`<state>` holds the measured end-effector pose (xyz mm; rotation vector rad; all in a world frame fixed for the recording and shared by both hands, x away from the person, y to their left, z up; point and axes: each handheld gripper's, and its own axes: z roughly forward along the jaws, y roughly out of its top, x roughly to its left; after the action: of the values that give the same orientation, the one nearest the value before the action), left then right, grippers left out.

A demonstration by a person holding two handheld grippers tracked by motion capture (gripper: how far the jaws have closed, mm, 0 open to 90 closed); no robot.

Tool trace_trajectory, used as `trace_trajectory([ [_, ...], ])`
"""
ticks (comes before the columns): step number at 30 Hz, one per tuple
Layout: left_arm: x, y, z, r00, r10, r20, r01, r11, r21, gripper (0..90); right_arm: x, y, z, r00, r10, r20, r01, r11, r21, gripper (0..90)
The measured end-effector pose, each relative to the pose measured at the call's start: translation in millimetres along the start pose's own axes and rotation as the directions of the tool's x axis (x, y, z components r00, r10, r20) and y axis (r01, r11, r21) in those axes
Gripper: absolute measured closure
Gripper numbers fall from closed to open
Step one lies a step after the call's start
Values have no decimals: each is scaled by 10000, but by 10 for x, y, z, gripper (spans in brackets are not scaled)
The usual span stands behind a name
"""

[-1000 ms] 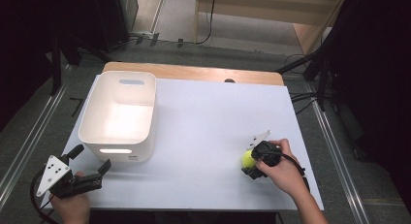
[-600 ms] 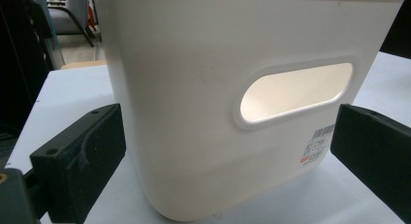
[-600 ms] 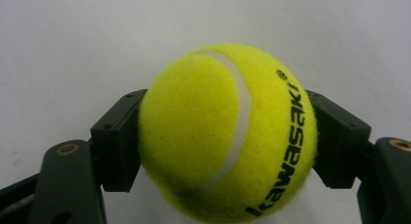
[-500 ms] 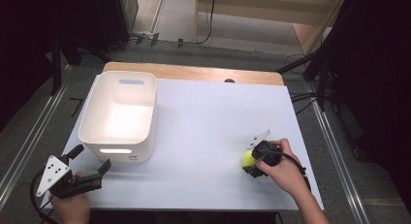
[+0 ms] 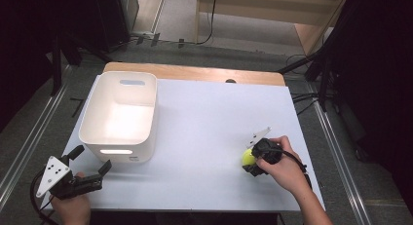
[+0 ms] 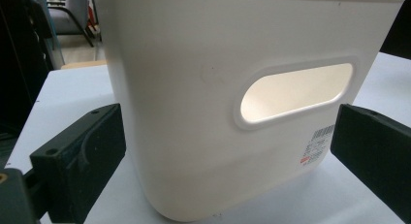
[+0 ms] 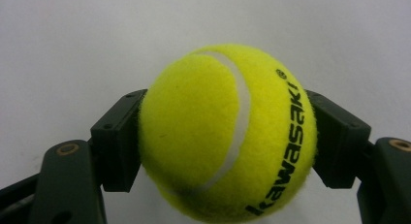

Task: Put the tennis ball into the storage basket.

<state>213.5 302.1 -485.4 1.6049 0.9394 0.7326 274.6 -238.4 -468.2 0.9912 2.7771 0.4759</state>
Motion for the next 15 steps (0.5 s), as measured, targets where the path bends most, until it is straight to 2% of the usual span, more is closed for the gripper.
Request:
trace_trajectory([
  [10,0,1,1,10000,-45,13,45,10000,-36,0,-2,111,-75,9999,-138,-12,138,9999,-99,236],
  [15,0,1,1,10000,-47,15,48,10000,-41,0,-4,182,-101,9994,-300,-176,297,9994,-177,236],
])
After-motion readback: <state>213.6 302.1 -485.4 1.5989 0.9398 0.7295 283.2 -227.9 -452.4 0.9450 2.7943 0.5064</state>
